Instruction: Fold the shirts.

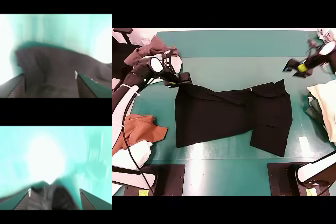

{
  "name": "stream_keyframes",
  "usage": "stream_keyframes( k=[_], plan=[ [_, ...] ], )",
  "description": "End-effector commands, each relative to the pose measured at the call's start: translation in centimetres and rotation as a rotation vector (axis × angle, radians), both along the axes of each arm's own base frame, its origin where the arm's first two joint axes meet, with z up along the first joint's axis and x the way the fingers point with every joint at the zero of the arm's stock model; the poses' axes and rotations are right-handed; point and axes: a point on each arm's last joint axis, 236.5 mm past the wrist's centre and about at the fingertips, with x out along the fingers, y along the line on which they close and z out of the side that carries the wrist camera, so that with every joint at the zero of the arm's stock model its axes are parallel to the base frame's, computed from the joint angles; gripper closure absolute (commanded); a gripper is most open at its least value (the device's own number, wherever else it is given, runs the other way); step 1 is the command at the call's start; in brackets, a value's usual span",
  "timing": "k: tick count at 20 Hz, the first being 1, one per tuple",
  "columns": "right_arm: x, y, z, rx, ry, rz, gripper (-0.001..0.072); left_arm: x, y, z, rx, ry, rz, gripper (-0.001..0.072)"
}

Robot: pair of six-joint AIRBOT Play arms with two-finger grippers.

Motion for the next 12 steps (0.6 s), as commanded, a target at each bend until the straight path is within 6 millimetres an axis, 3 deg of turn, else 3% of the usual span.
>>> stream_keyframes(
  k=[1,3,7,10,12],
  plan=[
    [-0.2,-2.5,4.3,-0.035,-0.043,0.03,0.0021,0.6,2.5,2.0,0.142,-0.021,-0.031,-0.001],
    [-2.7,-3.2,3.9,-0.015,0.042,0.033,0.0022,-1.4,3.1,3.3,0.199,0.044,-0.101,-0.001],
    [-7.8,-4.4,2.3,0.019,0.118,-0.012,0.0023,-8.0,4.0,3.8,0.236,0.165,-0.189,-0.0009],
    [-11.2,-2.5,1.5,0.168,0.088,0.014,0.0025,-14.3,4.1,2.9,0.204,0.211,-0.205,-0.0009],
    [-13.5,-2.7,0.3,0.201,0.089,-0.022,0.0031,-19.0,4.3,1.5,0.194,0.252,-0.234,-0.0009]
  ],
)
